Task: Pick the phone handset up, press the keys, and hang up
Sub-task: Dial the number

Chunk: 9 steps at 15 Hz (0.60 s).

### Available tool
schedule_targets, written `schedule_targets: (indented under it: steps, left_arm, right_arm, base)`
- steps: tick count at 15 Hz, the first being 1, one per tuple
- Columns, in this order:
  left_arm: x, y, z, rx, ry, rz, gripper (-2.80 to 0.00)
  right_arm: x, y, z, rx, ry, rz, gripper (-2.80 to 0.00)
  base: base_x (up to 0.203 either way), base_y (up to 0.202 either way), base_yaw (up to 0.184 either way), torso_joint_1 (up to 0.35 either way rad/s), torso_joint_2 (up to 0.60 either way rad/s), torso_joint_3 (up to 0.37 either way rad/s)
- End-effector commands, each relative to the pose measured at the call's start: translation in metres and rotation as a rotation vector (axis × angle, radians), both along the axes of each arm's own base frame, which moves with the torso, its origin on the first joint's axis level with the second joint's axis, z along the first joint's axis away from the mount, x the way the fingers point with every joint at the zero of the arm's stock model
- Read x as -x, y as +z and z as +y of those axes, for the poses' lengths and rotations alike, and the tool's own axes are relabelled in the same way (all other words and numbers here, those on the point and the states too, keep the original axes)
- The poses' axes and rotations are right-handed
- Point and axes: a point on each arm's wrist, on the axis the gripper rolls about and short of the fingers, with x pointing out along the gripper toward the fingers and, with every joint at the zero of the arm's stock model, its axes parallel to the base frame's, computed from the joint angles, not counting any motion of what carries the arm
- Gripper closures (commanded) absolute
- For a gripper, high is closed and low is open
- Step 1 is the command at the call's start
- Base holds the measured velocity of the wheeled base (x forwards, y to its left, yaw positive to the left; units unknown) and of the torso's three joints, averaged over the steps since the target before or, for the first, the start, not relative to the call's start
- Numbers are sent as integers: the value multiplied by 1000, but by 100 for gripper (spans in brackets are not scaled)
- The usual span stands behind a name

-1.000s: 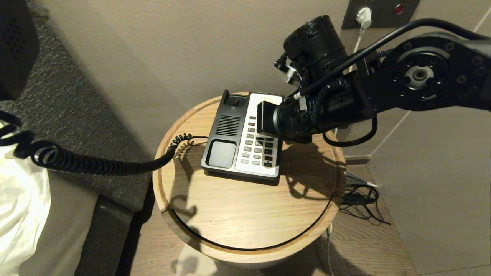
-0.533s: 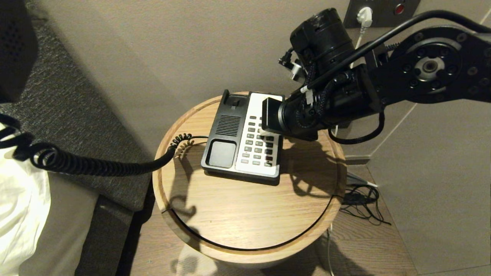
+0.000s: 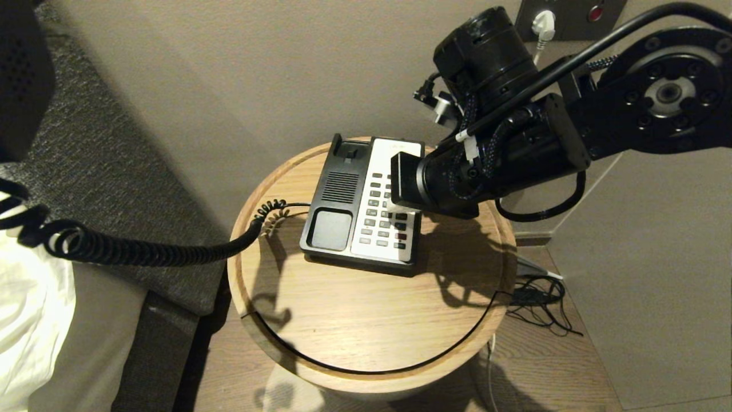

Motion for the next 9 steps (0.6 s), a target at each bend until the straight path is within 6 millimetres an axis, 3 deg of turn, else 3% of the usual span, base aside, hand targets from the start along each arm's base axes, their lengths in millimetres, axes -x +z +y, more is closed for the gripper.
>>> schedule_targets:
  steps: [1, 9]
  left_arm:
    - [0, 0, 0, 2, -3, 8, 0]
    - [-2, -3, -1, -3, -2, 16, 0]
  right_arm:
    - [2, -4, 1, 11, 13, 34, 0]
    - [-4, -9, 7, 16, 14, 39, 0]
  base:
    - [0, 0, 0, 0, 0, 0]
    - [0, 0, 0, 0, 0, 0]
